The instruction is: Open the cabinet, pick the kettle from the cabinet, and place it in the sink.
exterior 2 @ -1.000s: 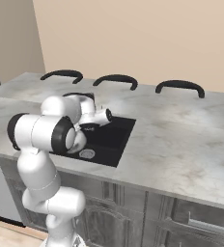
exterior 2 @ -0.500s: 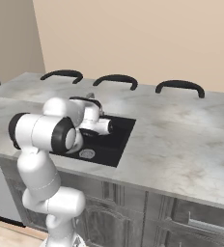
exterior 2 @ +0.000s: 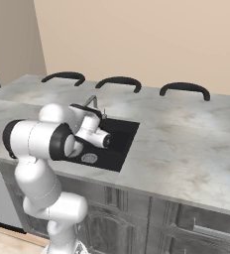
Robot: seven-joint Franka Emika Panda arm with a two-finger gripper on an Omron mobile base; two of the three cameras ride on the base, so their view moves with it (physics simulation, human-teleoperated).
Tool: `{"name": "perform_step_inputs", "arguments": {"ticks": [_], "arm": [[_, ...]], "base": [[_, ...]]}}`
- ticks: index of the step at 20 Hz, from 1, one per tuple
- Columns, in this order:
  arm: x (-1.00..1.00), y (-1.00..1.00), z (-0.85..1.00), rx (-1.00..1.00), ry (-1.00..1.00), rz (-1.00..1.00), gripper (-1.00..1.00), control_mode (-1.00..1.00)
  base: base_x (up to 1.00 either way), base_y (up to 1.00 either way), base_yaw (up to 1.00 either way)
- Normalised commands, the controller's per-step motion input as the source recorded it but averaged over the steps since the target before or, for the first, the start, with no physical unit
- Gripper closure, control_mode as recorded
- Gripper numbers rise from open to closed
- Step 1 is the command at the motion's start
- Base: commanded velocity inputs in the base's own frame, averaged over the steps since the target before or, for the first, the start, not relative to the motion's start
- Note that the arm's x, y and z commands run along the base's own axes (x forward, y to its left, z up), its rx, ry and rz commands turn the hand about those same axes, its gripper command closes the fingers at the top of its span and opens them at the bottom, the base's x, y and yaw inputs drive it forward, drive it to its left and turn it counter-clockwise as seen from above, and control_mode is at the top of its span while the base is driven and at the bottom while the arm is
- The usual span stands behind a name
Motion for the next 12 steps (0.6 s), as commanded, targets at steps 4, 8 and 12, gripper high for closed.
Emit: {"name": "perform_step_inputs", "arguments": {"ticks": [4,8,12], "arm": [[0.0,0.15,-0.11,0.0,0.03,-0.18,1.0,-1.0],[0.0,0.17,-0.18,-0.04,0.06,-0.15,1.0,-1.0],[-0.06,0.1,-0.23,-0.09,0.13,-0.11,1.0,-1.0]], "base": [[0.0,0.0,0.0],[0.0,0.0,0.0],[0.0,0.0,0.0]]}}
